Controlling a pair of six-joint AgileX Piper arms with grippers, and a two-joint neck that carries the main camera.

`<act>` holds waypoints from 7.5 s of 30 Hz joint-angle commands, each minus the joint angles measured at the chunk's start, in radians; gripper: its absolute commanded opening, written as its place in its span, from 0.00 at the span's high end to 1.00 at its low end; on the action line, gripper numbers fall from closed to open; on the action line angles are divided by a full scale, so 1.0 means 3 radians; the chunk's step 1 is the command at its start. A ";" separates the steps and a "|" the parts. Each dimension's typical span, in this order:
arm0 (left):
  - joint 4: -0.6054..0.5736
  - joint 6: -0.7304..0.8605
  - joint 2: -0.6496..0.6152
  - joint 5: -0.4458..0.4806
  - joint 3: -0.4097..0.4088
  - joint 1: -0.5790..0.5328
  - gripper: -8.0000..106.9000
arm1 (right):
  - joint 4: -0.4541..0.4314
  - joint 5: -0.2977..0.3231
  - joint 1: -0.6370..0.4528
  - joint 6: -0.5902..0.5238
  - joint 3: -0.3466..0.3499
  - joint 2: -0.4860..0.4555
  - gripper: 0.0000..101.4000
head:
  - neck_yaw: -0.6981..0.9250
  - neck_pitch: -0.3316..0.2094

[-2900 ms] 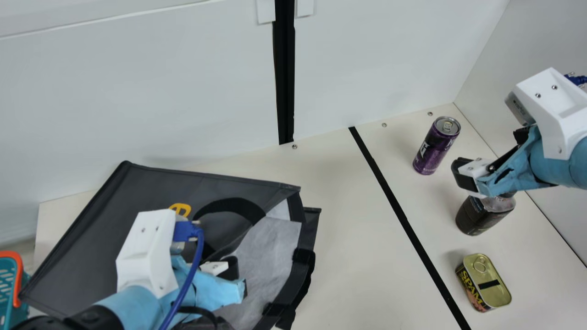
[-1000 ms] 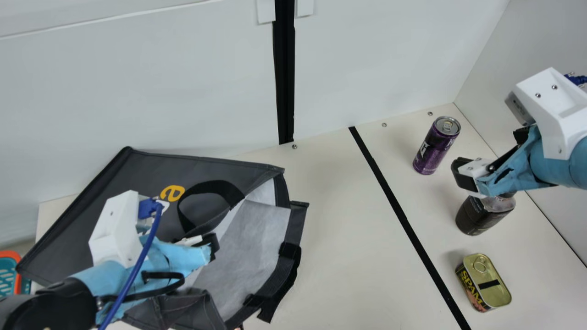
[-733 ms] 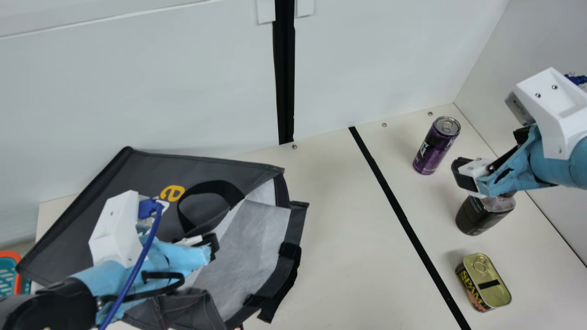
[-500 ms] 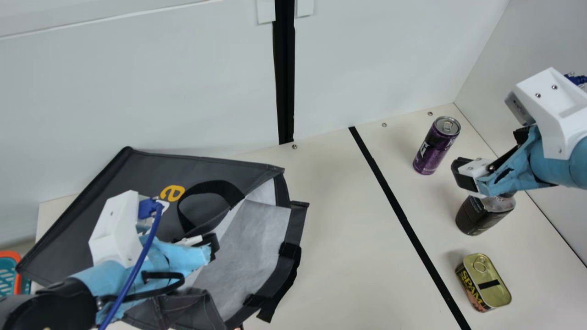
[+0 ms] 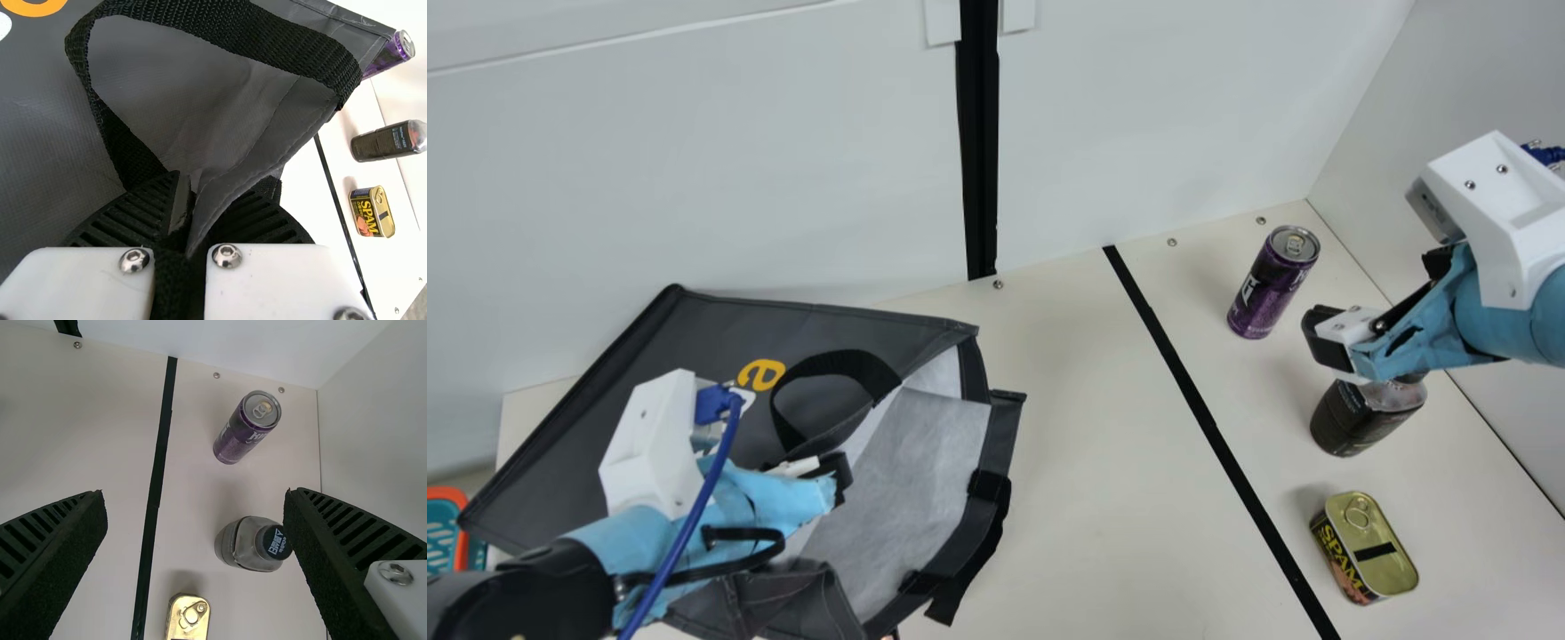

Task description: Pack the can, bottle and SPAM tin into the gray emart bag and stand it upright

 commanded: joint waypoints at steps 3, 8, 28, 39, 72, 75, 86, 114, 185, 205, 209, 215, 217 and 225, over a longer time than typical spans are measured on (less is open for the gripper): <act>0.0000 0.0000 0.0000 0.0000 0.0000 0.0000 1.00 | -0.0051 -0.0016 0.0070 0.0071 0.0036 -0.0041 0.06 | -0.0003 -0.0076; 0.0000 0.0000 0.0000 0.0000 0.0000 0.0000 1.00 | -0.0110 -0.0030 0.0133 0.0150 0.0010 -0.0012 0.06 | -0.0003 -0.0076; 0.0000 0.0000 0.0000 0.0000 0.0000 0.0000 1.00 | -0.0501 -0.0002 0.0354 0.0556 -0.0500 0.0543 0.06 | -0.0003 -0.0076; 0.0000 0.0000 0.0000 0.0000 0.0000 0.0000 1.00 | -0.0686 -0.0002 0.0450 0.0732 -0.0803 0.0973 0.06 | -0.0003 -0.0076; 0.0000 0.0000 0.0000 0.0000 0.0000 0.0000 1.00 | -0.0690 -0.0002 0.0449 0.0858 -0.1637 0.2264 0.06 | -0.0003 -0.0076; 0.0000 0.0000 0.0000 0.0000 0.0000 0.0000 1.00 | -0.0684 -0.0002 0.0445 0.0853 -0.1696 0.2361 0.06 | -0.0003 -0.0076; 0.0000 0.0000 0.0000 0.0000 0.0000 0.0000 1.00 | -0.0699 -0.0002 0.0431 0.0778 -0.1955 0.2730 0.06 | -0.0003 -0.0076; 0.0000 0.0000 0.0000 0.0000 0.0000 0.0000 1.00 | -0.0624 -0.0002 0.0426 0.0642 -0.2142 0.3214 0.79 | -0.0003 -0.0076; 0.0000 0.0000 0.0000 0.0000 0.0000 0.0000 1.00 | -0.0279 -0.0002 0.0970 -0.0602 0.0155 0.1035 1.00 | -0.0003 -0.0076; 0.0000 0.0000 0.0000 0.0000 0.0000 0.0000 1.00 | -0.0291 -0.0002 0.1157 -0.1025 0.0819 0.0480 1.00 | -0.0003 -0.0076; 0.0000 0.0000 0.0000 0.0000 0.0000 0.0000 1.00 | -0.0248 -0.0002 0.1225 -0.1056 0.0944 0.0406 1.00 | -0.0003 -0.0076; 0.0000 0.0000 0.0000 0.0000 0.0000 0.0000 1.00 | -0.0152 -0.0002 0.1337 -0.1077 0.1094 0.0312 1.00 | -0.0003 -0.0076; 0.0000 0.0000 0.0000 0.0000 0.0000 0.0000 1.00 | -0.0107 -0.0002 0.1370 -0.1080 0.1131 0.0283 1.00 | -0.0003 -0.0076; 0.0000 0.0000 0.0000 0.0000 0.0000 0.0000 1.00 | 0.0125 -0.0002 0.1545 -0.0998 0.1179 0.0176 1.00 | -0.0003 -0.0076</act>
